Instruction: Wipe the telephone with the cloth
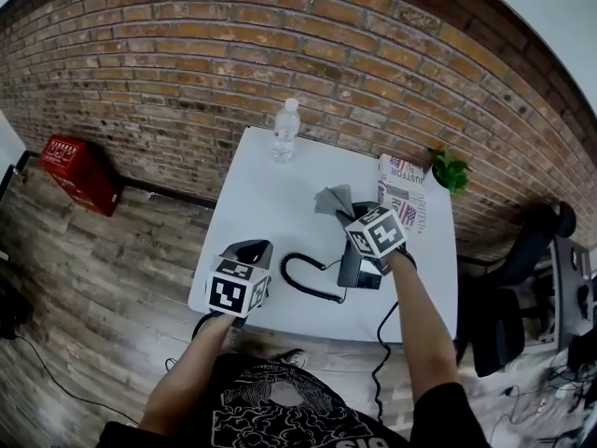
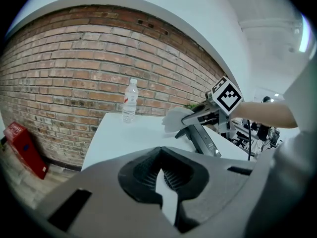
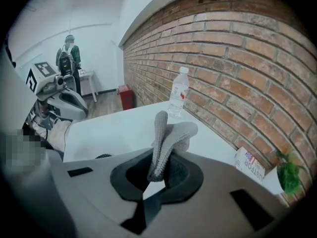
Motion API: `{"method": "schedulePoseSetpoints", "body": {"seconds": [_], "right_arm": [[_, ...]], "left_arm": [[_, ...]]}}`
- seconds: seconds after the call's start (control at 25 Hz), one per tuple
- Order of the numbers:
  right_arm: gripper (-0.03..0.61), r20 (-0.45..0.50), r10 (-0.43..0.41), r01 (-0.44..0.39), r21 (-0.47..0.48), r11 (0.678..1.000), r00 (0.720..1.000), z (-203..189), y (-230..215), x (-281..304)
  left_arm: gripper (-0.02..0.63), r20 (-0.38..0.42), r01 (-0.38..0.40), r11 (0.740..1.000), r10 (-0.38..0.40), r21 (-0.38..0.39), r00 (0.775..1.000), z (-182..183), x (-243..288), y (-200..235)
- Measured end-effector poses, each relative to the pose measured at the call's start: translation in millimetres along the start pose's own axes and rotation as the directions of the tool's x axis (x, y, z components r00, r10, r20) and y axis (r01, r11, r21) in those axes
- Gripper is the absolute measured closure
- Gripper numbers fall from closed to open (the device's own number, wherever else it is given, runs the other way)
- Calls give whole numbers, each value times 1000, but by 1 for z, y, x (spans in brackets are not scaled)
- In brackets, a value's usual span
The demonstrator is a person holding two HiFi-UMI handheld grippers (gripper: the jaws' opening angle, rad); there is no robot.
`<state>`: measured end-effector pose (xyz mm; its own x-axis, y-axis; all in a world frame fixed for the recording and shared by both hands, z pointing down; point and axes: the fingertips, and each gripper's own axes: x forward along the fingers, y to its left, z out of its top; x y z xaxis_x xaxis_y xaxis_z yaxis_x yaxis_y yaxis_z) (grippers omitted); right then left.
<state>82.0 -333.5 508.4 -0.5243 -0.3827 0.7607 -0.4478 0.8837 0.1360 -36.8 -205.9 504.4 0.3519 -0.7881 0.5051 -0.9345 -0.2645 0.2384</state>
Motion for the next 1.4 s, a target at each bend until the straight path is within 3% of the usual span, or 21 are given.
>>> {"method": "schedulePoseSetpoints", "body": {"seconds": [0.28,0.6,0.96,1.28,1.4], "right_arm": [[568,142,-25,21,26,999,990,32,26,-26],[568,293,-131,104,105,989,947,47,46,-76],[568,368,-319,208,311,927,873,21,57,-129],[568,379,-433,263,422,868,818,3,56,-155],[568,381,-447,258,453,853,809,1,56,-155]], "left_arm": [[607,8,9,1000,-9,9,1000,5,-7,4],[607,40,40,997,-42,59,998,26,-8,-4],[607,84,49,988,-62,146,995,51,-17,-12],[607,116,53,982,-74,181,991,58,-25,-21],[607,116,60,981,-83,186,990,60,-27,-21]]}}
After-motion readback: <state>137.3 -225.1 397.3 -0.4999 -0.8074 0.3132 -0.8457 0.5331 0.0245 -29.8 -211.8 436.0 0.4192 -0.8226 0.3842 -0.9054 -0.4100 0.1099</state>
